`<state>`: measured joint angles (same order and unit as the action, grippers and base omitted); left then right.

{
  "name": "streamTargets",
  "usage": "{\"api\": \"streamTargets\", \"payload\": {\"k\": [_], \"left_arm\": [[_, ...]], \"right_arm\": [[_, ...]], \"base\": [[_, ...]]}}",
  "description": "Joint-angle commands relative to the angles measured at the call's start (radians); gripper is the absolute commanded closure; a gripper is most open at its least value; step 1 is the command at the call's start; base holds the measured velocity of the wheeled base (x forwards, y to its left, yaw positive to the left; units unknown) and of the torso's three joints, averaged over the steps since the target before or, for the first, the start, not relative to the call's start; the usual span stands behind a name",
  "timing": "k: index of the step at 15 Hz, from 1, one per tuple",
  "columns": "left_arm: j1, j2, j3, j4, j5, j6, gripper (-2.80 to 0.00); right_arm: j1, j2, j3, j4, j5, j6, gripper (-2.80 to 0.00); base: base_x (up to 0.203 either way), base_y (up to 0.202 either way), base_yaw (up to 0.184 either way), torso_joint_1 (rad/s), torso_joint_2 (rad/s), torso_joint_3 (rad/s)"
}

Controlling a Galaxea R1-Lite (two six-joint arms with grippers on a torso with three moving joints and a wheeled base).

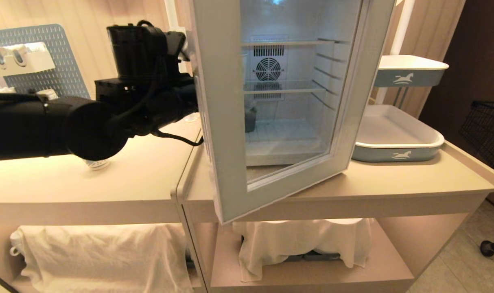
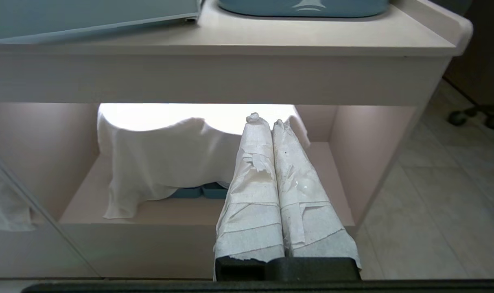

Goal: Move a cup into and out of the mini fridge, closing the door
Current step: Open the freezer door

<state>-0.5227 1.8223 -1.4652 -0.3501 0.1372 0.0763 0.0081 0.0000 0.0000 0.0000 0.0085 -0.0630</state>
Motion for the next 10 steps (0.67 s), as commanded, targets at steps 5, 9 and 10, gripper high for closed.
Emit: {"api": "streamTargets", "payload": {"k": [5, 9, 10], "left_arm": [[-0.126, -0.157, 0.085, 0.010, -0.073, -0.070, 0.00], [-0.258, -0.207, 0.115, 0.009, -0.135, -0.195, 0.00], [-0.300, -0.210, 0.110, 0.010, -0.140, -0.216, 0.00]], "right_arm": [[0.001, -0.001, 0.000, 0.000, 0.001, -0.001, 0.00], [0.001, 0.000, 0.000, 0.000, 0.001, -0.001, 0.00], [0.001, -0.002, 0.000, 0.000, 0.001, 0.000, 0.00]], "base": [[0.000, 0.000, 0.000, 0.000, 0.00, 0.000], [0.000, 0.000, 0.000, 0.000, 0.00, 0.000], [0.000, 0.000, 0.000, 0.000, 0.00, 0.000]]}}
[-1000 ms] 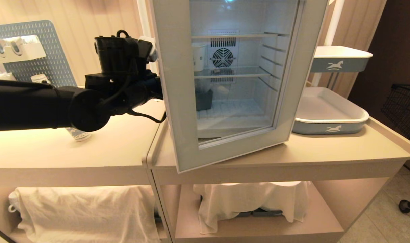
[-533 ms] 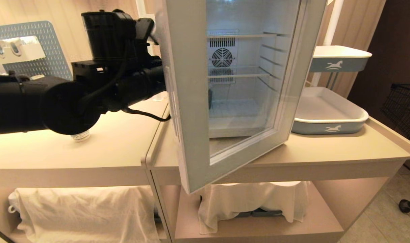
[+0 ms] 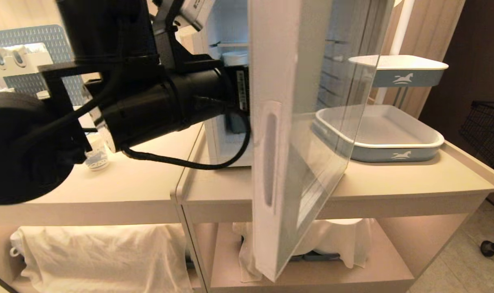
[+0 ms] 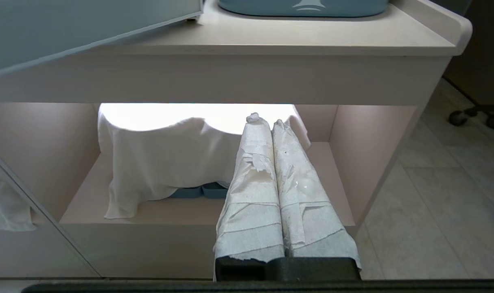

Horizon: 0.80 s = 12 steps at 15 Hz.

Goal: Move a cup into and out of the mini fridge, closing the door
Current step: Open the freezer door

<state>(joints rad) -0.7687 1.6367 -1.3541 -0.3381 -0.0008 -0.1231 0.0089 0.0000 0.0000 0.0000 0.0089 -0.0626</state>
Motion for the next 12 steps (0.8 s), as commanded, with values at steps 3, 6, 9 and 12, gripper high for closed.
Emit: {"api": "streamTargets", "payload": {"k": [3, 6, 9, 12], "left_arm": [[-0.204, -0.009, -0.011, -0.005, -0.004, -0.037, 0.00], [-0.294, 0.019, -0.029, -0.011, -0.004, -0.076, 0.00], [-0.361, 0.044, -0.044, -0.013, -0.007, -0.095, 0.00], [-0.441, 0.084, -0.052, -0.020, -0.005, -0.098, 0.00]], "right_arm": [[0.000, -0.002, 0.000, 0.000, 0.000, 0.000, 0.00], [0.000, -0.001, 0.000, 0.000, 0.000, -0.001, 0.00], [0.000, -0.002, 0.000, 0.000, 0.000, -0.002, 0.00], [0.000, 0.000, 0.000, 0.000, 0.000, -0.001, 0.00]], "base": [[0.000, 0.000, 0.000, 0.000, 0.00, 0.000], [0.000, 0.000, 0.000, 0.000, 0.00, 0.000], [0.000, 0.000, 0.000, 0.000, 0.00, 0.000], [0.000, 0.000, 0.000, 0.000, 0.00, 0.000]]}}
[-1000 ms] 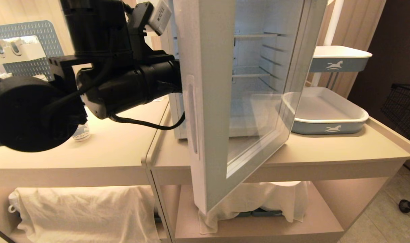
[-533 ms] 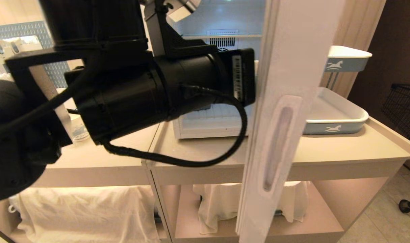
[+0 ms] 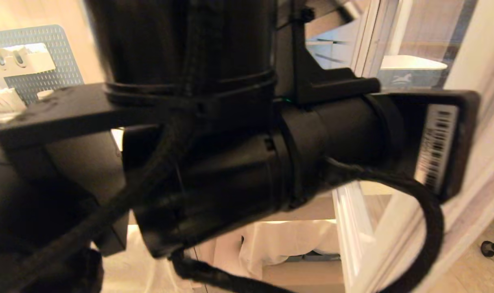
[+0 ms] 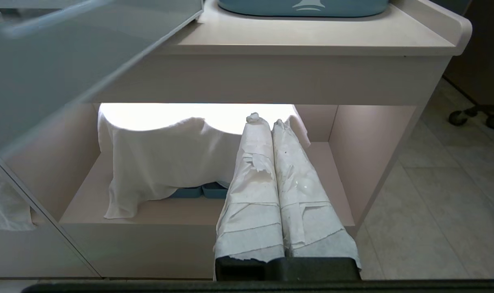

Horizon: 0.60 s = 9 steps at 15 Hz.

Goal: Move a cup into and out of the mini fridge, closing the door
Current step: Open the freezer door

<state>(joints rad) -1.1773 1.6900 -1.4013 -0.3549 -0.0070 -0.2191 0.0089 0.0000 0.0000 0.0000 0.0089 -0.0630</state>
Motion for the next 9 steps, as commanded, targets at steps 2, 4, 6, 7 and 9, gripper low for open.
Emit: {"api": "streamTargets", "payload": {"k": [2, 4, 6, 7, 9], "left_arm": [[-0.092, 0.057, -0.013, -0.004, 0.001, -0.009, 0.00], [-0.140, 0.109, -0.047, -0.004, 0.007, -0.012, 0.00], [-0.139, 0.109, -0.050, -0.001, 0.036, -0.007, 0.00], [-0.112, 0.097, -0.048, 0.003, 0.049, -0.003, 0.00], [-0.005, 0.065, -0.040, 0.011, 0.072, 0.021, 0.00]], "right_arm": [[0.000, -0.002, 0.000, 0.000, 0.000, -0.001, 0.00], [0.000, 0.000, 0.000, 0.000, 0.000, -0.001, 0.00], [0.000, -0.001, 0.000, 0.000, 0.000, -0.001, 0.00], [0.000, -0.001, 0.000, 0.000, 0.000, -0.001, 0.00], [0.000, -0.002, 0.000, 0.000, 0.000, 0.000, 0.00]], "base": [[0.000, 0.000, 0.000, 0.000, 0.00, 0.000], [0.000, 0.000, 0.000, 0.000, 0.00, 0.000], [0.000, 0.000, 0.000, 0.000, 0.00, 0.000], [0.000, 0.000, 0.000, 0.000, 0.00, 0.000], [0.000, 0.000, 0.000, 0.000, 0.00, 0.000]]}}
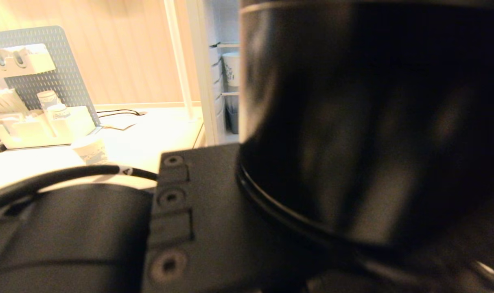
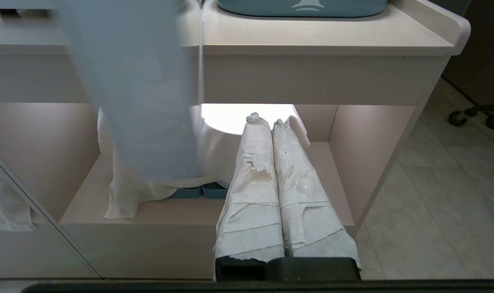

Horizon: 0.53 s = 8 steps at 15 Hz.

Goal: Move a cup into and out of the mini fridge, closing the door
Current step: Open the freezer door, then put the paper cup in the freezer

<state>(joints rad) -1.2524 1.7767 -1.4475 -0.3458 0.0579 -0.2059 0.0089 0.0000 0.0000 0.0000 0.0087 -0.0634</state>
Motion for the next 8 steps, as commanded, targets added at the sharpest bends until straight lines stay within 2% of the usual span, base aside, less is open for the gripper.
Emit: {"api": "streamTargets", "payload": {"k": [1, 3, 6, 8], "left_arm": [[0.151, -0.047, 0.022, 0.017, 0.012, 0.027, 0.00], [0.338, -0.118, 0.070, 0.110, 0.019, 0.061, 0.00], [0.679, -0.275, 0.138, 0.414, 0.021, 0.105, 0.00], [0.830, -0.466, 0.268, 0.574, 0.018, 0.156, 0.00]], "right_arm": [[0.000, -0.001, 0.000, 0.000, 0.001, -0.001, 0.00], [0.000, -0.002, 0.000, 0.000, 0.001, -0.001, 0.00], [0.000, -0.002, 0.000, 0.000, 0.001, 0.000, 0.00], [0.000, -0.001, 0.000, 0.000, 0.001, 0.000, 0.00]], "base": [[0.000, 0.000, 0.000, 0.000, 0.00, 0.000], [0.000, 0.000, 0.000, 0.000, 0.00, 0.000], [0.000, 0.000, 0.000, 0.000, 0.00, 0.000], [0.000, 0.000, 0.000, 0.000, 0.00, 0.000]]}}
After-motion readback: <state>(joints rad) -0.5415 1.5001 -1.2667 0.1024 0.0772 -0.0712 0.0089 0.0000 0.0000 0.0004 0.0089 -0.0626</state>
